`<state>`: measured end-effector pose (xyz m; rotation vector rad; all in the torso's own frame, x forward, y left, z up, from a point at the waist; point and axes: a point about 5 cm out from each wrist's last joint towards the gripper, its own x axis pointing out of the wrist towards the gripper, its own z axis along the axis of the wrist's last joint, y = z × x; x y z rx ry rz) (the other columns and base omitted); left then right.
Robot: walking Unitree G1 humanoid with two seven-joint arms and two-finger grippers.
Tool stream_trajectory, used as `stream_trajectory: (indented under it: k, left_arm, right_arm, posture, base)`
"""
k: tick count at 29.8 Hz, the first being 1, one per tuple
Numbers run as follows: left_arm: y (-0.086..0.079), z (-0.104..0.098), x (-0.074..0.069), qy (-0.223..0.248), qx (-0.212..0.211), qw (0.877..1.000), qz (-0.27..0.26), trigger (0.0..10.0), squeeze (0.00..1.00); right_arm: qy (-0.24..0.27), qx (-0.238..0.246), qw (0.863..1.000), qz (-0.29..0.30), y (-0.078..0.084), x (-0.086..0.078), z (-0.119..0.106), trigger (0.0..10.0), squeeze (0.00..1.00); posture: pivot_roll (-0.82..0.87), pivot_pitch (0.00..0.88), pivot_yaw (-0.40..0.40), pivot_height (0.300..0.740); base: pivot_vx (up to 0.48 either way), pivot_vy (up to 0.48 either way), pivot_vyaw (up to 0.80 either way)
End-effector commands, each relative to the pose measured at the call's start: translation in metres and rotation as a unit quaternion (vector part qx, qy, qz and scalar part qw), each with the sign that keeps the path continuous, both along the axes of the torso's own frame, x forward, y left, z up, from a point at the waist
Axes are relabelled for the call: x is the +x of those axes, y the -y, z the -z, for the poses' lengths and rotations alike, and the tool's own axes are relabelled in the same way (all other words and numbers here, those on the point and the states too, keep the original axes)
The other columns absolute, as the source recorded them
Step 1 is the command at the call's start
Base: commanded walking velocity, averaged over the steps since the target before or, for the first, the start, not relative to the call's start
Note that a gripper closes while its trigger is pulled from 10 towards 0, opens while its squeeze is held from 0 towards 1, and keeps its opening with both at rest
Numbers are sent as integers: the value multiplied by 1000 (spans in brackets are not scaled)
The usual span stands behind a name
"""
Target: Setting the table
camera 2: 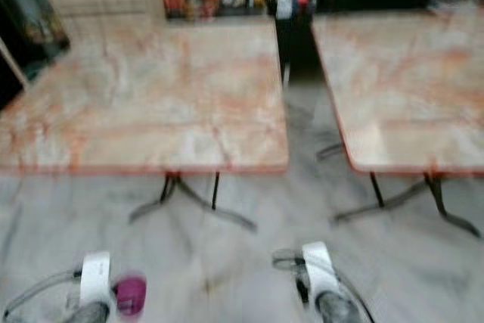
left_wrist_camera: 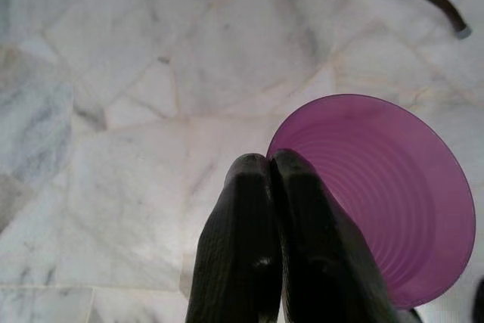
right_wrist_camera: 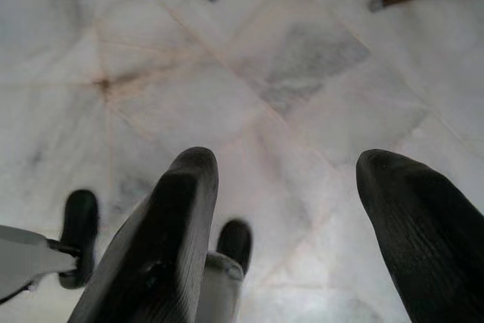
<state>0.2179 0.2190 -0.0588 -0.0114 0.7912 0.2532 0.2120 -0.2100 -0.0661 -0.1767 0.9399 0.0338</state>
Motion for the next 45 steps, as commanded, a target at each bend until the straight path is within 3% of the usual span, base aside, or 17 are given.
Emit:
stream_trajectory:
  k: [1, 7, 12, 26, 38, 45]
  left_arm:
    - [2, 3, -4, -11, 2, 1000, 8, 10000, 0]
    - [2, 3, -4, -12, 3, 1000, 11, 10000, 0]
    - [2, 3, -4, -13, 4, 1000, 12, 10000, 0]
    - [1, 2, -3, -12, 8, 1000, 17, 10000, 0]
    - [1, 1, -1, -4, -5, 1000, 17, 10000, 0]
    - [1, 2, -2, -8, -7, 1000, 18, 10000, 0]
  right_arm:
    - [-1, -4, 1000, 4, 3, 0, 0, 10000, 0]
    - [-3, -7, 1000, -3, 3, -1, 0, 10000, 0]
    - [-4, -9, 1000, -10, 3, 0, 0, 10000, 0]
    - [-4, -3, 1000, -5, 2, 1, -1, 10000, 0]
    - [-3, -2, 1000, 0, 1, 1, -1, 10000, 0]
    - [-3, -3, 1000, -4, 0, 2, -1, 10000, 0]
  posture:
    - [-96, 0, 81, 740]
    - [-96, 0, 80, 740]
    - [-97, 0, 82, 740]
    - [-96, 0, 88, 740]
    - [-95, 0, 90, 740]
    - [-92, 0, 89, 740]
  base:
    - [0, -337, 0]
    - [0, -332, 0]
    - [0, -334, 800]
    - [0, -465, 0]
    - [0, 0, 0]
    - [327, 0, 0]
